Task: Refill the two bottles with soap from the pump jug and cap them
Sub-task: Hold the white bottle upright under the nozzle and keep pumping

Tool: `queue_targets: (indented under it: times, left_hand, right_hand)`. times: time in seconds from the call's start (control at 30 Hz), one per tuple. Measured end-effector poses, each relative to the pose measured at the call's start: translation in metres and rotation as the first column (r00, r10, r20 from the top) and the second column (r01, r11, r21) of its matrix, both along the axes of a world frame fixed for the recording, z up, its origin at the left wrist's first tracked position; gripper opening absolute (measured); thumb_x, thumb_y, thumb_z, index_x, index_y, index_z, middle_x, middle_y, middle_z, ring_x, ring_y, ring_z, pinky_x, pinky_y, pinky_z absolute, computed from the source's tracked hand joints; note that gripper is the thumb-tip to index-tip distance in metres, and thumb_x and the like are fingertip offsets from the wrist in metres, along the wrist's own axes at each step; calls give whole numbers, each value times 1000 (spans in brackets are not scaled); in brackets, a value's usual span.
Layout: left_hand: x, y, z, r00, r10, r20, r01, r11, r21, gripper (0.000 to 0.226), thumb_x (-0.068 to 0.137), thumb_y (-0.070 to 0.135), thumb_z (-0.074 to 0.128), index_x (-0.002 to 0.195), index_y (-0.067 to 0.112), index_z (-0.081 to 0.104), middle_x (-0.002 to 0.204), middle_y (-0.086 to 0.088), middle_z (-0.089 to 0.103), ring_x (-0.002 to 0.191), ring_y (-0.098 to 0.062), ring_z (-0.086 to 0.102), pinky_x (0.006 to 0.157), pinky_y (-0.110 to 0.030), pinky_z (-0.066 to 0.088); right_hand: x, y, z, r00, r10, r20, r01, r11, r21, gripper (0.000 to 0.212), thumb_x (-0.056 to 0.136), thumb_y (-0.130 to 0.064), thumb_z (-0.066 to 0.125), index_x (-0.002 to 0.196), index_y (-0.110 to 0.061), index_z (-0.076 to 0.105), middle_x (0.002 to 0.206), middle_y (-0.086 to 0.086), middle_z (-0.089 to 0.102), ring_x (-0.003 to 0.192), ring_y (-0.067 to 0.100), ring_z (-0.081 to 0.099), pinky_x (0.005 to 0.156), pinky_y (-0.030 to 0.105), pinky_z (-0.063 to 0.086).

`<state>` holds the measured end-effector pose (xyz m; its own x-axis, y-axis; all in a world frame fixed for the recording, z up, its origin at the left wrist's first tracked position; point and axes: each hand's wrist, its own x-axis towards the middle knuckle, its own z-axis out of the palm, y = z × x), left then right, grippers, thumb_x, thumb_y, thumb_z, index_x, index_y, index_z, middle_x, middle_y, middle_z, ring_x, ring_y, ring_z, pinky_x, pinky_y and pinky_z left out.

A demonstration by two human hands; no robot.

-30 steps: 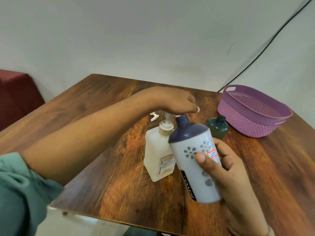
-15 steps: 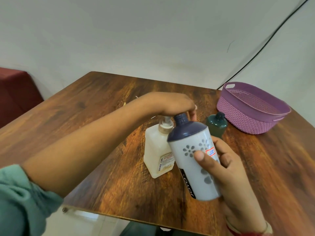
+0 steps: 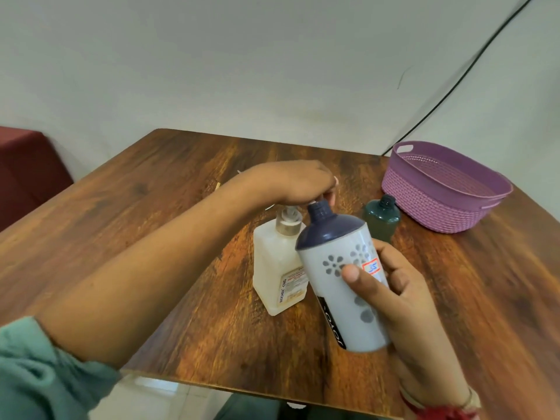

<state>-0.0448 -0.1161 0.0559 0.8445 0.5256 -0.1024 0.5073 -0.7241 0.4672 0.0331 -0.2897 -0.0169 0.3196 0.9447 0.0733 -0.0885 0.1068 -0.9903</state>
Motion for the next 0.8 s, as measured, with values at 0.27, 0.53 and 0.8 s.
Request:
queue_targets:
  times: [0.27,0.53,0.8]
  left_hand:
    - [4,4,14,995,8,-100,-5,1000,25,42,101,33,31,97,10,66,100,-2,62,100,-21,57,96,-36,41]
    - [4,6,-5,990,-10,-143,5,1000,-30,33,100,14,34,109,4,64,114,-7,60,100,-20,55,68,-8,38]
    - [3,5,8,997,3,-71,-4,1000,-12,43,101,37,30,104,11,63,106,-3,61,99,-19,56,90,-32,40]
  right_hand:
    - [0,0,5,1000,16,6,-16,1000,15,47,48,-38,77,93,-25,69,87,12,73,69,23,70,51,26,53]
    - [-1,3,-1,1000,23,7,-23,999,-31,58,46,-38,78,100,-21,66,89,13,73,71,24,71,51,26,53]
    - [1,0,2,1000,23,7,-23,999,-23,60,42,-44,83,97,-26,68,90,12,73,75,27,71,55,31,54]
